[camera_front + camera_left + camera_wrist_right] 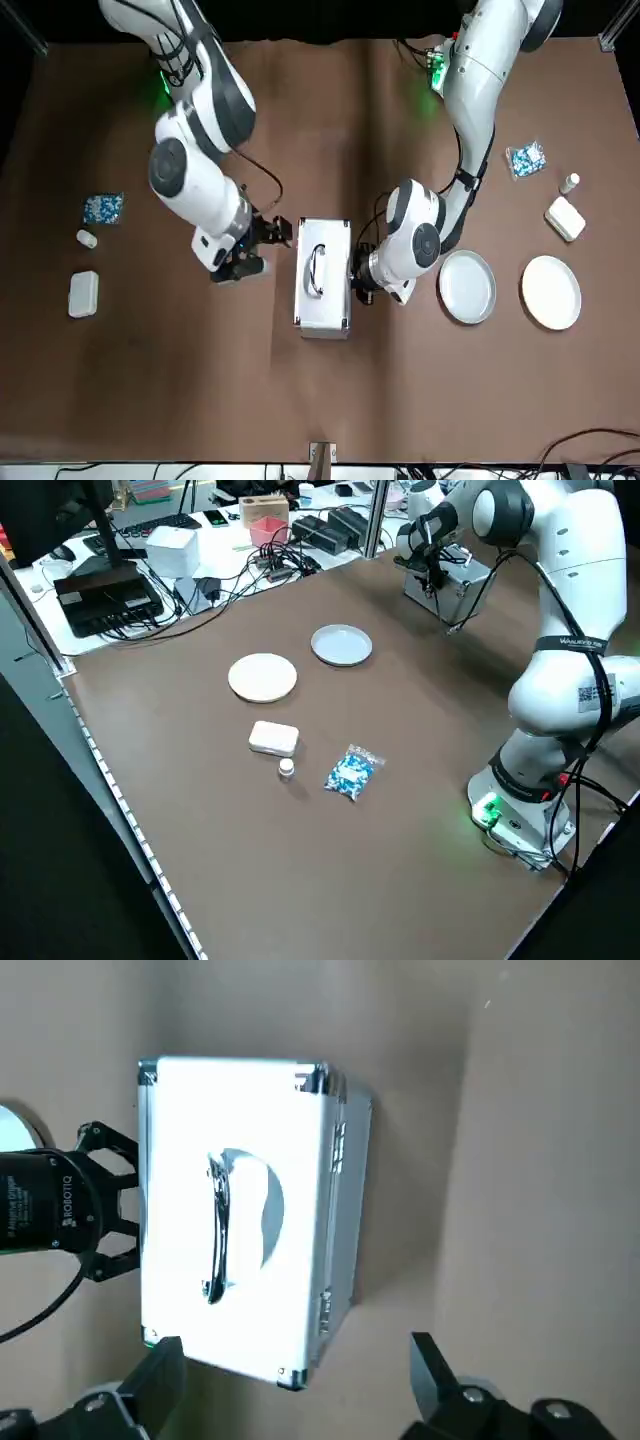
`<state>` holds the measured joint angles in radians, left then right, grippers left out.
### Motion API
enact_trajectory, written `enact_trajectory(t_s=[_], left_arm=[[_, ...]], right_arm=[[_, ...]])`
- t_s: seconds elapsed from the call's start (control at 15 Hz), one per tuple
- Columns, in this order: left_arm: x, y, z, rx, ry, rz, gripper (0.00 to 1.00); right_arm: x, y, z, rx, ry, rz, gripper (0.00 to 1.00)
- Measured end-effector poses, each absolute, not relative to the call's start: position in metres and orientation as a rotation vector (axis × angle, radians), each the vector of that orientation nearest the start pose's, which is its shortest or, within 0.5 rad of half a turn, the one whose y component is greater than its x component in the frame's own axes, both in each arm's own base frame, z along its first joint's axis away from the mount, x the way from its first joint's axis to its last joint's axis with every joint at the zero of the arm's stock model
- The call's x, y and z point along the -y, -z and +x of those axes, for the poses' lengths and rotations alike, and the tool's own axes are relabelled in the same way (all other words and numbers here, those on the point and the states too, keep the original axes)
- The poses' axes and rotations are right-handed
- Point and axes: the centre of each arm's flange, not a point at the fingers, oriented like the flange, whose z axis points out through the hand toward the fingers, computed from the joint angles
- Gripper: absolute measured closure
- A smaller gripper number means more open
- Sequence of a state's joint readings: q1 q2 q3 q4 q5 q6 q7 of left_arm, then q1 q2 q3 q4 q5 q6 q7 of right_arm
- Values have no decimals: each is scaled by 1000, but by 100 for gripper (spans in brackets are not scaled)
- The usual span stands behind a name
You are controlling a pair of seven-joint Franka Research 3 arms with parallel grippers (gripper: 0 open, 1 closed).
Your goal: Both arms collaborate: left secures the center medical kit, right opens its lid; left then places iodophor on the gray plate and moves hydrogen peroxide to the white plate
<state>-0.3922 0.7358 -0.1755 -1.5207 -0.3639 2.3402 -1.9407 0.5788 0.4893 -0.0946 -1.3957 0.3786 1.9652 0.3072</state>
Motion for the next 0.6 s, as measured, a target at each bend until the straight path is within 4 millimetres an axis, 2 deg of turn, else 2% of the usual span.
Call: enact_trajectory(t_s=[0.2, 0.4, 0.6], left_arm=[[374, -241, 616, -2147, 501, 1947, 68], [374, -241, 616, -2147, 501, 1947, 68], [374, -241, 616, -2147, 501, 1947, 68]], right_arm=[[-368, -416, 613, 17, -137, -2758, 1], [-370, -413, 621, -71, -145, -2645, 2], [-373, -406, 625, -148, -215, -2507, 10]])
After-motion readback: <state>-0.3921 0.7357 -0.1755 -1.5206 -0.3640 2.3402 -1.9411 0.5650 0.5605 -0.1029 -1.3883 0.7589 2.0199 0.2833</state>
